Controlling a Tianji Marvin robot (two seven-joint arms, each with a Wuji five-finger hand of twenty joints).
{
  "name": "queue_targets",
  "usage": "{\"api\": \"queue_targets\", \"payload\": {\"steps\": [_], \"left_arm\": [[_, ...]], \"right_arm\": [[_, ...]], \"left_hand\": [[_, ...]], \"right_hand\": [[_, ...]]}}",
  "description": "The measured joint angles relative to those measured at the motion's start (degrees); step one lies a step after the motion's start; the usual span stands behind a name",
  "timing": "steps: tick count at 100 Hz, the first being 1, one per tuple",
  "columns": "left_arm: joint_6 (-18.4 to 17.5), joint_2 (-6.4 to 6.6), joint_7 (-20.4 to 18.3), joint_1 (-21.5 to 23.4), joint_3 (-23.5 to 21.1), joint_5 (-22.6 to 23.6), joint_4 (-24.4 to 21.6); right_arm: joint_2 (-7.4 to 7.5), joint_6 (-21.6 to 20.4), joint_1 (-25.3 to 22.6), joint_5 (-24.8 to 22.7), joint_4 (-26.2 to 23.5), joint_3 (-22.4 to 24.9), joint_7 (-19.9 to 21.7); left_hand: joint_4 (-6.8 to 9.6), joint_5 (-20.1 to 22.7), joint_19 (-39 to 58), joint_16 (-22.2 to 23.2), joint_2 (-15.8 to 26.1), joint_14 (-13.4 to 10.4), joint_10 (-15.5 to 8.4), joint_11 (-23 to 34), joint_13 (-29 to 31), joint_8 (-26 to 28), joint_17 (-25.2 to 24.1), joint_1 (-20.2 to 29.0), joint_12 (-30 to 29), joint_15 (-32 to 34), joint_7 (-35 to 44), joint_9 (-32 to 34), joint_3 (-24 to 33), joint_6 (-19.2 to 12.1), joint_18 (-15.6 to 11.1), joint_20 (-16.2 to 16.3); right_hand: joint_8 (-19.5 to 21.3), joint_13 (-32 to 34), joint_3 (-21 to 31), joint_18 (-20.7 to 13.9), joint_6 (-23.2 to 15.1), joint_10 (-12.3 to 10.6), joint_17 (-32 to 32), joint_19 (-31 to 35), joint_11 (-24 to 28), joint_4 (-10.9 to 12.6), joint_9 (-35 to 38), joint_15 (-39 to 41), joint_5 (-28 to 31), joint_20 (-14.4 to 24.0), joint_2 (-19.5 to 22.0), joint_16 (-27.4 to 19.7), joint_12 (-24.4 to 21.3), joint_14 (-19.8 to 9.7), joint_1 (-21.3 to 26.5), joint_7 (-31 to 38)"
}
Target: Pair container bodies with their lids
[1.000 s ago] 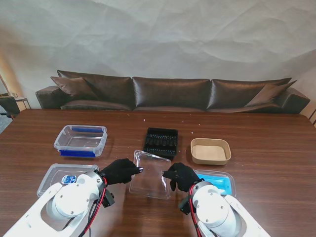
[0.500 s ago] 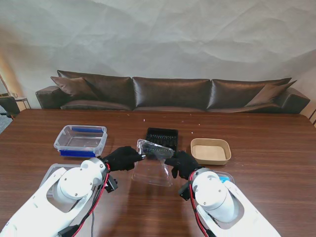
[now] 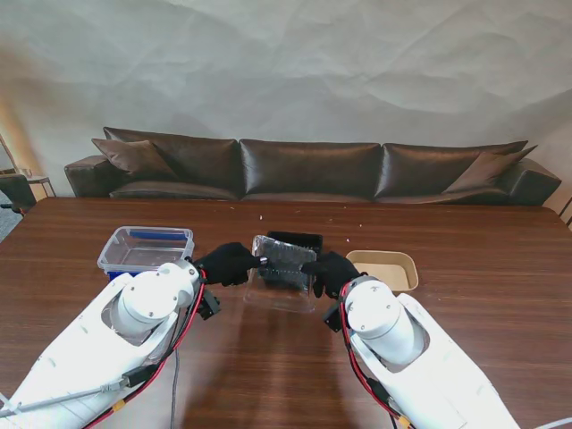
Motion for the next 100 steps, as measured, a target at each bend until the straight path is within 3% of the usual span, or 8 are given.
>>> {"api": "queue_targets", "payload": {"steps": [49, 100], "left_arm": [[-1.27, -2.06, -1.48, -12.19, 5.83, -6.03, 14.55], [-6.25, -6.12, -2.38, -22.81, 12.66, -11.17, 30.97]], "right_arm": [[-3.01, 0.06, 10.79, 5.41, 12.87, -2.64, -1.06], [-5.43, -2.83, 17.86, 8.06, 24.52, -5.14, -1.58]], "left_hand": [[0.00, 0.08, -0.09, 0.11, 0.00, 0.10, 0.04, -0.20, -0.40, 0.20, -0.70, 0.00, 0.00, -0.14, 0.00, -0.06, 0.00, -1.91, 0.01, 0.00], [0.00, 0.13, -0.16, 0.64, 0.00, 0.16, 0.07, -0.44, -0.59, 0.32, -1.19, 0.00, 0.00, -0.38, 0.00, -0.08, 0.00, -2.08, 0.03, 0.00]], "right_hand": [[0.00, 0.00, 0.00, 0.49, -2.92, 0.11, 0.00, 0.00, 0.00, 0.00, 0.00, -0.04, 0.00, 0.00, 0.00, -0.01, 0.00, 0.14, 0.01, 0.00], [0.00, -0.01, 0.00, 0.52, -3.67, 0.13, -0.01, 0.00, 0.00, 0.00, 0.00, -0.10, -0.01, 0.00, 0.00, -0.48, 0.00, 0.19, 0.01, -0.53]]}}
